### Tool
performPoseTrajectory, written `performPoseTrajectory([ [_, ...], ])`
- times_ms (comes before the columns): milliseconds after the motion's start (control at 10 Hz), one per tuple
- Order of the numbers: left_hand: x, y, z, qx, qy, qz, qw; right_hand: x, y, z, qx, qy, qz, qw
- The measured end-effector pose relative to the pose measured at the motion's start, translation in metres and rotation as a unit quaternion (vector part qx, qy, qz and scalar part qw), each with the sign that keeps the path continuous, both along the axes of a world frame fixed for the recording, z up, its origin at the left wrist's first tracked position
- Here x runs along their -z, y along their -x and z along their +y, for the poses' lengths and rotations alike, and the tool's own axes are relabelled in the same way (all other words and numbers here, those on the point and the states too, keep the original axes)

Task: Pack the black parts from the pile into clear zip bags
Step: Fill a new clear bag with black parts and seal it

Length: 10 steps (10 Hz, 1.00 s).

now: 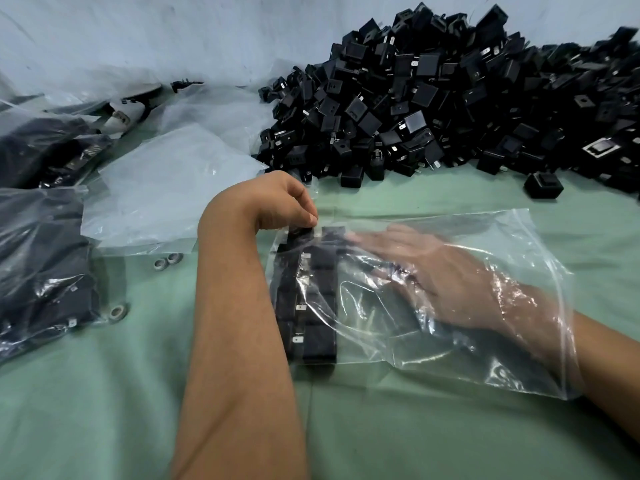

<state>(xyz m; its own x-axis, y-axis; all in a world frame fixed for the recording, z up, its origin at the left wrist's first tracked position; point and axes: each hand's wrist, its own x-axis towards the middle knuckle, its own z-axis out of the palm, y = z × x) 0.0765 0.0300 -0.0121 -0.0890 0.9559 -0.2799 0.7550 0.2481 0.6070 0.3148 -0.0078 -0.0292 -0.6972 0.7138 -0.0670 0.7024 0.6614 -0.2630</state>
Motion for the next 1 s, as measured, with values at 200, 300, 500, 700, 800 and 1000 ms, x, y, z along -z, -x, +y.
performPoseTrajectory([
  [200, -0.002, 0.002, -0.003, 0.018, 0.018, -0.009, 1.0, 0.004, -0.001, 0.007, 0.03, 0.023, -0.005, 0.999],
  [300, -0.002, 0.0, -0.004, 0.019, 0.018, -0.011, 1.0, -0.003, 0.001, 0.003, 0.012, 0.035, -0.017, 0.999],
  [500, -0.002, -0.004, -0.004, 0.016, 0.006, -0.021, 1.0, -0.006, 0.006, -0.001, -0.022, -0.018, -0.076, 0.997],
  [700, -0.004, -0.005, -0.004, 0.048, 0.017, -0.027, 0.998, 0.003, -0.009, -0.006, -0.028, -0.023, 0.063, 0.997],
  [800, -0.002, -0.008, -0.003, 0.037, 0.009, -0.024, 0.999, 0.008, -0.002, -0.002, -0.009, -0.016, 0.086, 0.996],
  [1000, 0.001, -0.008, -0.003, 0.018, -0.027, -0.026, 0.999, 0.006, -0.008, -0.004, -0.037, -0.075, 0.026, 0.996],
])
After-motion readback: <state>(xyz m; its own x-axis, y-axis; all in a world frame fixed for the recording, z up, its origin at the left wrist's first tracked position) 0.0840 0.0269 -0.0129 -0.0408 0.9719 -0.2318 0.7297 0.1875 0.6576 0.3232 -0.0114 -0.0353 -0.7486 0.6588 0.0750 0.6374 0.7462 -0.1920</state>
